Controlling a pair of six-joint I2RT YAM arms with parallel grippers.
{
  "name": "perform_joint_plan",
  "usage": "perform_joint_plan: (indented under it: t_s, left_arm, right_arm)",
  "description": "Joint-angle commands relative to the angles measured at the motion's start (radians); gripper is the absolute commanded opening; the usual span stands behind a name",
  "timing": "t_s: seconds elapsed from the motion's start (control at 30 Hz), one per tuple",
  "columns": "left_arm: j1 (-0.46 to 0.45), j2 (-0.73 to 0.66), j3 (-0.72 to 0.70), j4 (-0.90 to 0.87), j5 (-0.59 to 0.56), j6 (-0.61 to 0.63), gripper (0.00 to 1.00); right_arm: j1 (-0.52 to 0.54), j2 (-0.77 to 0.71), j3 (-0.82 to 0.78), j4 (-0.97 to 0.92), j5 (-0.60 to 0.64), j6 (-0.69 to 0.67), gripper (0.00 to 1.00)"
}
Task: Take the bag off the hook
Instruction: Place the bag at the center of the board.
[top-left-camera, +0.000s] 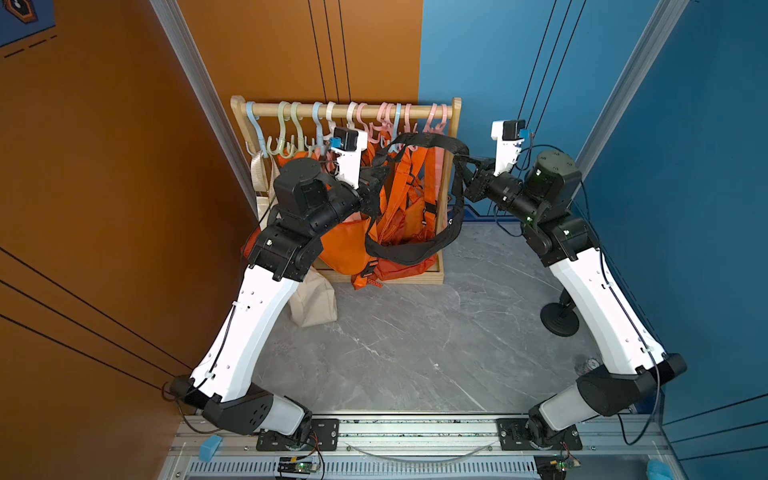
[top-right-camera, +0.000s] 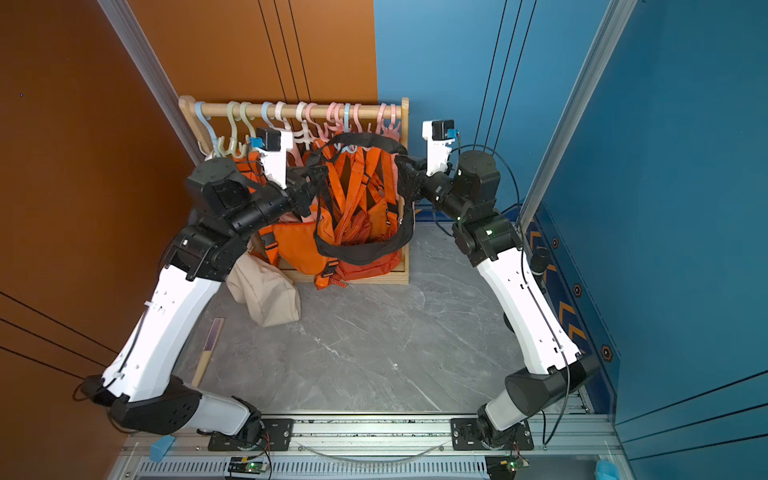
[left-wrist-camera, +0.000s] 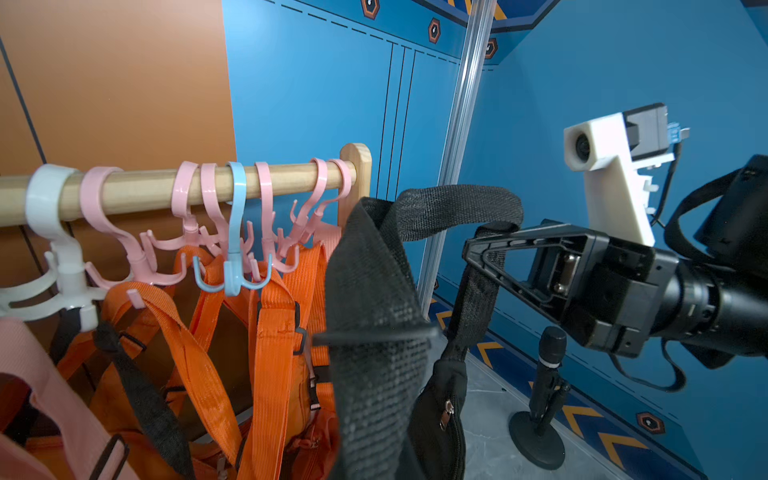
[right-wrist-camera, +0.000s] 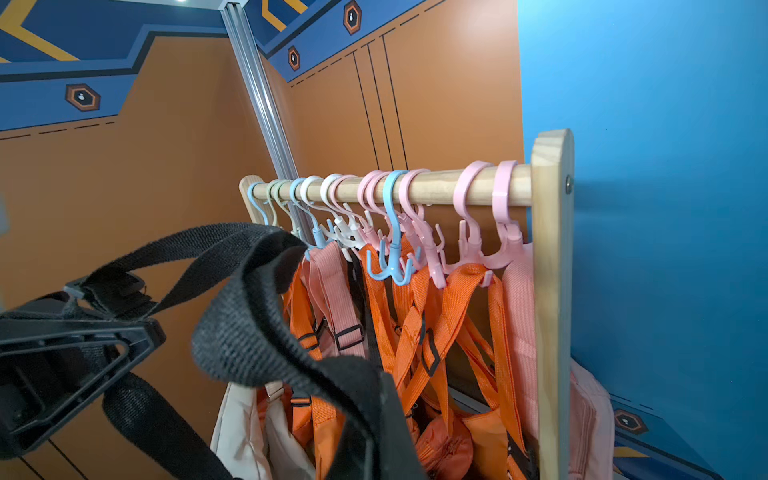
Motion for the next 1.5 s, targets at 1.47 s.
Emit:
perform_joint_plan:
  t_s: [1.47]
  left_arm:
    - [-0.9, -0.269, -0.855, 0.351, -0.641, 0.013, 0.0]
  right_arm:
    - [0.179, -1.297, -0.958, -0.652, 0.732, 0.15, 0.0]
